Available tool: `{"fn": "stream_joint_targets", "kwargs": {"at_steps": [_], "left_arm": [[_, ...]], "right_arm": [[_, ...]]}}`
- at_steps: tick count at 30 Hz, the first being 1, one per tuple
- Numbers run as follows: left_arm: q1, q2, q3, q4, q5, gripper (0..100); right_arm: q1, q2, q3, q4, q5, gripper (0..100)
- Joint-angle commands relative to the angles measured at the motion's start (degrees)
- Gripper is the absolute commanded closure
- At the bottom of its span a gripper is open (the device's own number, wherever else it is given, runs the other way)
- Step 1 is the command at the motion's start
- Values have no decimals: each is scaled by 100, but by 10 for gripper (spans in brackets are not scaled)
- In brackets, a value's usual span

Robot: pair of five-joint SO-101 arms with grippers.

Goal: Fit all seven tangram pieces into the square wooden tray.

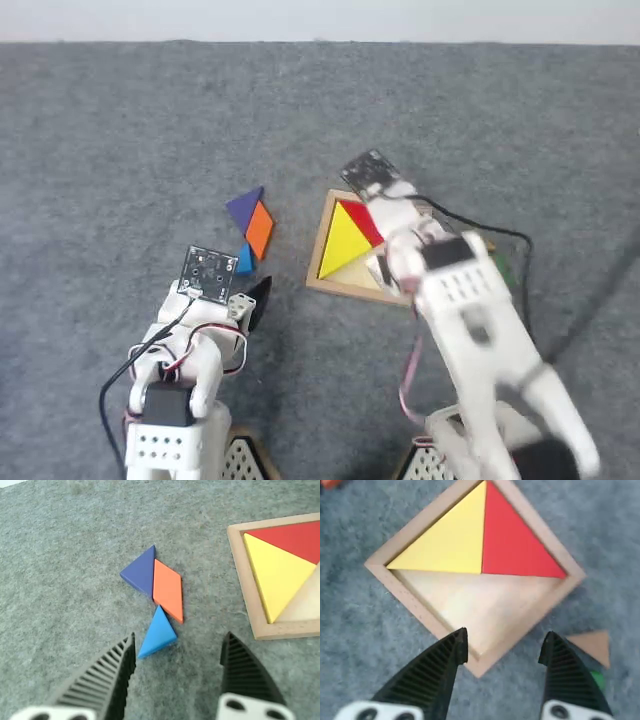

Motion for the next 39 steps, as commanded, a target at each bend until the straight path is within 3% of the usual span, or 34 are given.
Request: {"fn": "stream_joint_targets", "kwargs": {"at_steps": [1,8,22,28,34,39], "left_arm": [[-18,-88,-57,53,-26,732],[-18,-88,-57,53,-26,732],[-18,-88,-57,53,-26,732],[-18,-88,-57,53,-26,732],[44,-79,-57,105,18,732],[448,-114,-57,1213,-9,730]], "right_arm": [[479,-1895,668,488,-308,754],[2202,-1807,1240,989,-105,752],[2343,-998,835,927,9,753],[2396,-1007,1829,-356,-396,755],[2703,-989,2057,-602,-308,920],[2765,-1007,2242,-884,-352,952]]}}
